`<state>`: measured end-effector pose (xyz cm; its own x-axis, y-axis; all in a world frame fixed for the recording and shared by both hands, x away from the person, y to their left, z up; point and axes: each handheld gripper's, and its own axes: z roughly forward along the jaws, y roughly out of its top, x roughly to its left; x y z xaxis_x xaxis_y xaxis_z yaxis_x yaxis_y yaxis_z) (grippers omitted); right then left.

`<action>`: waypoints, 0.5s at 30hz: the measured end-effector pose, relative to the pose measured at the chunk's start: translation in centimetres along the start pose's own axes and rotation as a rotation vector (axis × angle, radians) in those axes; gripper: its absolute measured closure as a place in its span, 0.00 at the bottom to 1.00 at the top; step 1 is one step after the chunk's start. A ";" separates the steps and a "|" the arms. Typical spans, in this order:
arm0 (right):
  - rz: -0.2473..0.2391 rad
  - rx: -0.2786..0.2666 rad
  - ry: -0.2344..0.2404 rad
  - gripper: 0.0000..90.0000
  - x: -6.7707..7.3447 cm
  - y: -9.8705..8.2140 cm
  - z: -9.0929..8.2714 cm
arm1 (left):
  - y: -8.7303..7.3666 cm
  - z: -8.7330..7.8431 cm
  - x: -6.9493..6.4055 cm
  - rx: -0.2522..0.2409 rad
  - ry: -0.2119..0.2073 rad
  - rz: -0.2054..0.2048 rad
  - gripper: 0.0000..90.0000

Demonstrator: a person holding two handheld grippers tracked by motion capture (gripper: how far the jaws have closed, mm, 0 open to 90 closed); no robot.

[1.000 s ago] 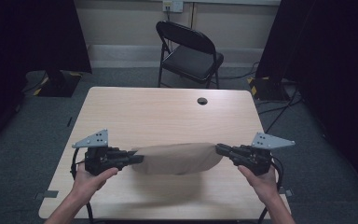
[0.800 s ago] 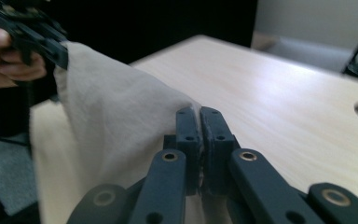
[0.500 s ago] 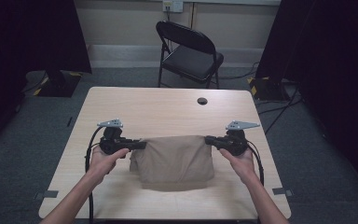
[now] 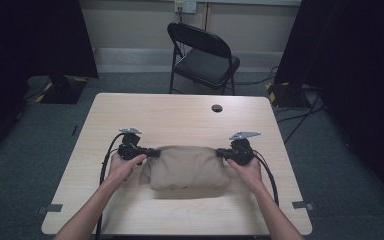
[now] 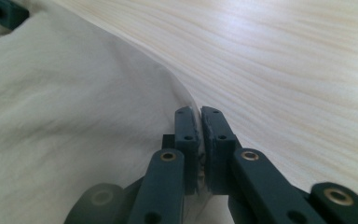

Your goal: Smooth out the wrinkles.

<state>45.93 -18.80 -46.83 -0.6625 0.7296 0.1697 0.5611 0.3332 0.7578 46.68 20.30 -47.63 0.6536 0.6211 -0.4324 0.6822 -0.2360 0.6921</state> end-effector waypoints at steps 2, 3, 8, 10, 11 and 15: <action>-0.011 0.023 -0.004 0.94 -0.1 -0.2 0.5 | -0.1 0.5 0.2 0.011 0.010 -0.007 0.91; -0.015 0.036 -0.003 0.93 -0.1 -0.4 0.8 | -0.1 0.6 0.3 0.007 0.015 -0.012 0.90; -0.018 0.014 -0.016 0.84 -0.3 -0.6 0.4 | 0.1 0.0 0.6 -0.039 0.063 -0.031 0.76; 0.008 -0.009 -0.020 0.77 -0.5 -0.6 -0.2 | 0.2 -0.8 0.7 -0.066 0.066 -0.036 0.67; 0.014 -0.020 -0.027 0.73 -0.6 -0.6 -0.5 | 0.2 -1.5 0.6 -0.084 0.070 -0.033 0.65; 0.010 -0.091 -0.055 0.59 0.2 -0.2 -3.3 | 0.4 -4.0 -0.7 -0.143 0.083 -0.004 0.55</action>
<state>44.02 -20.68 -44.92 -0.6274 0.7651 0.1445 0.5183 0.2718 0.8109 45.21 22.78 -44.71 0.6178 0.6827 -0.3901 0.6271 -0.1285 0.7683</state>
